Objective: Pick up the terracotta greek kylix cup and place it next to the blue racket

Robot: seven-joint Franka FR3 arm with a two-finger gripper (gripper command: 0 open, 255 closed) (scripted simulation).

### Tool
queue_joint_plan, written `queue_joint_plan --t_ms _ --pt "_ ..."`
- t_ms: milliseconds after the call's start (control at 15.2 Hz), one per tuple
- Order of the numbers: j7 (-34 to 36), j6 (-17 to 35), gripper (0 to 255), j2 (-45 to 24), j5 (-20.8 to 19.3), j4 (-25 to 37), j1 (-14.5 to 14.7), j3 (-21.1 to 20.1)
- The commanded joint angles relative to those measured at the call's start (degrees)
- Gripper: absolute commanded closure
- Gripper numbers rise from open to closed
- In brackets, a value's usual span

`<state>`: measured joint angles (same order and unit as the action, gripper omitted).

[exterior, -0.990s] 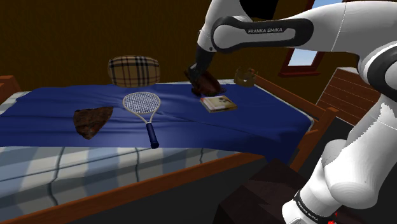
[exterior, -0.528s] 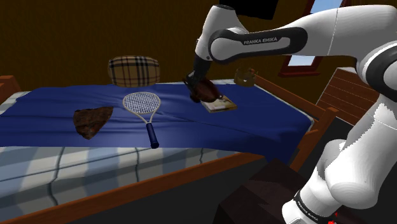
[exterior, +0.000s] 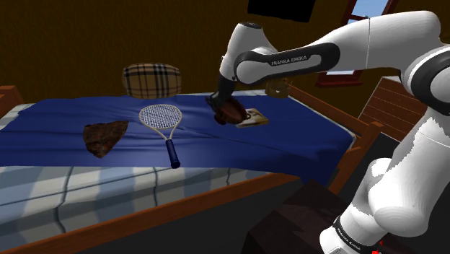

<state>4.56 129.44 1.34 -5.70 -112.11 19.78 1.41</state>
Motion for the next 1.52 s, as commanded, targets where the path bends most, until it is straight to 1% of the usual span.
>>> queue_joint_plan --t_ms 0,726,1452 --pt "0.1 1.7 255 -0.1 -0.1 -1.5 -0.1 0.1" --pt "1.0 9.8 255 -2.6 -0.8 -7.1 -0.2 0.2" --pt "2.2 17.9 255 -6.5 -1.8 -11.3 -0.2 0.3"
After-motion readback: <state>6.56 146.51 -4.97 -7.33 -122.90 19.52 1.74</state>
